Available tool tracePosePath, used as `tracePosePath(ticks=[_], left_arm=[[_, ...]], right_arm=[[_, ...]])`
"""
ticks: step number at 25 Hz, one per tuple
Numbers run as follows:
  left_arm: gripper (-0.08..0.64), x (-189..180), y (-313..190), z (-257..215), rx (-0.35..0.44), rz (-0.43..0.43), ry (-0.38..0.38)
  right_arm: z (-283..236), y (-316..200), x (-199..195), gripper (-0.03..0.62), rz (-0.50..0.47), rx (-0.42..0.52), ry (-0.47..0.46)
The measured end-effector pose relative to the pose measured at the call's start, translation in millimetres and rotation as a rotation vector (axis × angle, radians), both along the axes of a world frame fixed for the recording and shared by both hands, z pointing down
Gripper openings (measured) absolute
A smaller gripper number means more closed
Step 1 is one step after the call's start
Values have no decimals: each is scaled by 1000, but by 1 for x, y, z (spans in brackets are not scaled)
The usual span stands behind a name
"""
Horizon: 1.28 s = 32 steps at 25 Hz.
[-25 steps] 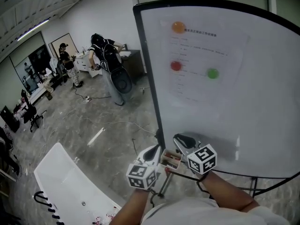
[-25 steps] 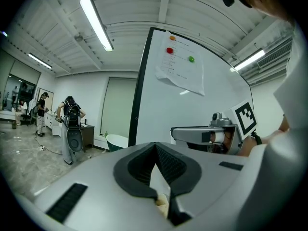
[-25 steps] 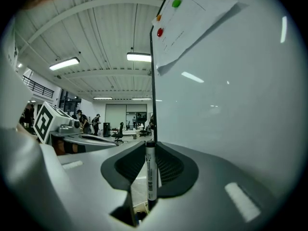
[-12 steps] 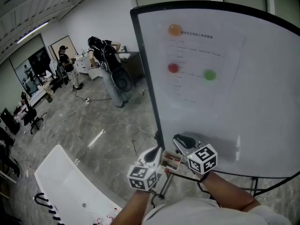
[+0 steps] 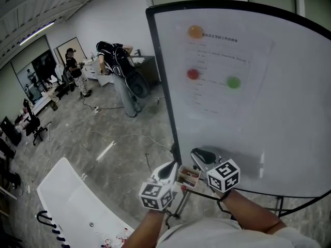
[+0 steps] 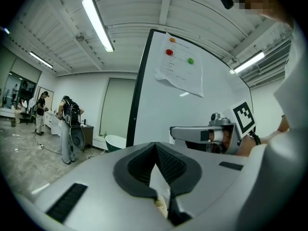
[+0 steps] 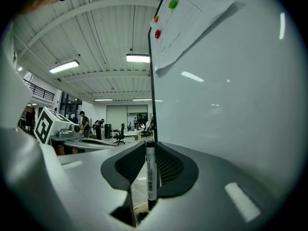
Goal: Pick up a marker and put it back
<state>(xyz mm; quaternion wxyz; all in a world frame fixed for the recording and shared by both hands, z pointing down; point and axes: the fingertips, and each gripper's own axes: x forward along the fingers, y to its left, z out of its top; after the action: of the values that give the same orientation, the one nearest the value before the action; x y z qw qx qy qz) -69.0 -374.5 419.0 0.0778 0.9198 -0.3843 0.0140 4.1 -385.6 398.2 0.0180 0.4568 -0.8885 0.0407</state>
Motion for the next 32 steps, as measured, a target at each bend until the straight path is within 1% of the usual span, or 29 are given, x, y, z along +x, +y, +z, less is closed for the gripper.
tracePosePath(ticks=[10, 15, 19, 23, 26, 32], left_arm=[[2, -5, -6, 5, -9, -7, 11], [2, -15, -11, 10, -16, -25, 21], [2, -25, -15, 21, -39, -40, 35], [2, -34, -17, 37, -73, -53, 47], [2, -42, -20, 52, -104, -66, 58], [2, -53, -22, 75, -151, -86, 76]], right_arm=[[12, -7, -6, 64, -13, -19, 26], [36, -16, -19, 66, -44, -52, 90], [69, -25, -29, 66, -75, -97, 174], [109, -35, -39, 66, -120, -158, 273], [138, -42, -45, 65, -145, -188, 352], [192, -43, -63, 66, -219, -215, 556]])
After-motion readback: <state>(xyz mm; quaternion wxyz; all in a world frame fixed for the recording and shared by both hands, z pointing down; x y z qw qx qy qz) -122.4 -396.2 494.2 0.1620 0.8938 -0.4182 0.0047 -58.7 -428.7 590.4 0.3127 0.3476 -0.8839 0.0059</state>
